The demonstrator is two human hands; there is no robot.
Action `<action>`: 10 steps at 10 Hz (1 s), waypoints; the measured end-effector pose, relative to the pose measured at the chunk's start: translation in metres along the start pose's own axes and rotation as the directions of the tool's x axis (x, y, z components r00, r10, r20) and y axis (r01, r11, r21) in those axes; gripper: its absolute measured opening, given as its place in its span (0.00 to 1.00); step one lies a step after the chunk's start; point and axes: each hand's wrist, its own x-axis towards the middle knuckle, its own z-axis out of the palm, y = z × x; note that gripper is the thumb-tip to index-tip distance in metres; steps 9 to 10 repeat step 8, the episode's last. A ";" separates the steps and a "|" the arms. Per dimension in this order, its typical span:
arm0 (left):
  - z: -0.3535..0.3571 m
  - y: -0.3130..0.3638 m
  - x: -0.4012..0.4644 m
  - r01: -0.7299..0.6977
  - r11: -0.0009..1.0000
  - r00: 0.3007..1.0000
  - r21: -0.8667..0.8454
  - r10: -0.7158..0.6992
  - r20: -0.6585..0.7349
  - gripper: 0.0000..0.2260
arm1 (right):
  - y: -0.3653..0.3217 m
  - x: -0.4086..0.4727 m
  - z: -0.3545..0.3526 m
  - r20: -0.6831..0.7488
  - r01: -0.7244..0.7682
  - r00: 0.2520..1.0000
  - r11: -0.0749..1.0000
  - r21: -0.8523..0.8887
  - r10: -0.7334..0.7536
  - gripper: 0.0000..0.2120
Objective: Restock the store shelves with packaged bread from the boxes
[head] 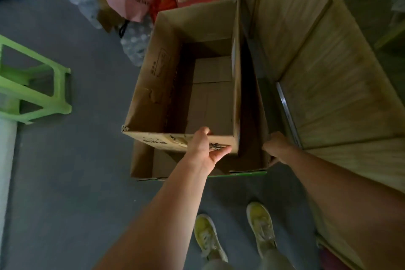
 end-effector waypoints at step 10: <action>0.036 -0.116 0.065 0.191 0.977 0.981 0.094 -0.187 -0.051 0.09 | 0.052 0.077 -0.037 0.009 0.063 0.998 0.985 0.158 -0.065 0.15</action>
